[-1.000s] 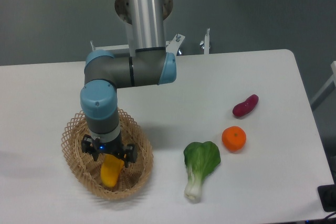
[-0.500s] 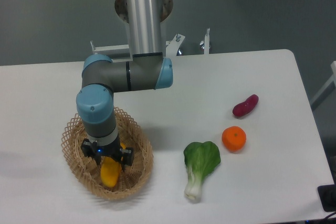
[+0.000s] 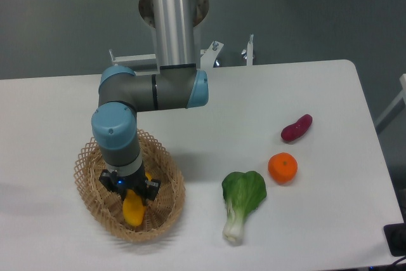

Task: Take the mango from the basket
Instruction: 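Close the gripper around the yellow mango in the basket, then lift the mango out of the basket and carry it toward the orange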

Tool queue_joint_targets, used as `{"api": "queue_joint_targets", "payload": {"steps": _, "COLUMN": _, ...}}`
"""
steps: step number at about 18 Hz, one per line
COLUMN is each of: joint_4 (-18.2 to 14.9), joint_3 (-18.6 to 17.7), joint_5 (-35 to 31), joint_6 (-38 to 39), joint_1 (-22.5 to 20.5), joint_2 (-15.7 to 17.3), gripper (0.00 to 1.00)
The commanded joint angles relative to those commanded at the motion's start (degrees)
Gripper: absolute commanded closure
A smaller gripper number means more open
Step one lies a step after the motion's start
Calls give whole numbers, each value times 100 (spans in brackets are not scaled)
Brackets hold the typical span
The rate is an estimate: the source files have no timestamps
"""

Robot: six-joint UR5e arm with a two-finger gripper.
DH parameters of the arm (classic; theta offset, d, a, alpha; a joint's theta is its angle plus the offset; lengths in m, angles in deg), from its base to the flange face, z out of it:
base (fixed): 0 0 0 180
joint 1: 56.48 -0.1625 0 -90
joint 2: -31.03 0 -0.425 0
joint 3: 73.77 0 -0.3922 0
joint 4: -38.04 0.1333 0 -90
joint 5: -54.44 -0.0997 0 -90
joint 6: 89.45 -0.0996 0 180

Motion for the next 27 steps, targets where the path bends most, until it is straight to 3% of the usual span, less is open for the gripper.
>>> {"api": "queue_joint_targets", "payload": {"steps": 7, "joint_4": -9, "joint_3": 35, "joint_5": 9, "joint_6": -88, "joint_1": -96, "joint_2": 368, "gripper": 64}}
{"api": "queue_joint_targets", "payload": {"steps": 10, "joint_4": -26, "joint_3": 193, "joint_5": 70, "joint_6": -88, "joint_1": -491, "joint_2": 711, "gripper": 64}}
{"api": "queue_joint_targets", "payload": {"steps": 15, "joint_4": -114, "joint_3": 387, "joint_5": 79, "joint_6": -123, "joint_1": -1062, "joint_2": 940, "gripper": 64}}
{"api": "queue_joint_targets", "payload": {"steps": 21, "joint_4": -658, "joint_3": 475, "joint_5": 351, "joint_6": -1159, "joint_1": -1844, "joint_2": 1221, "gripper": 64}}
{"api": "queue_joint_targets", "payload": {"steps": 27, "joint_4": -1423, "joint_3": 475, "joint_5": 378, "joint_6": -2652, "joint_1": -2697, "joint_2": 1398, "gripper": 64}}
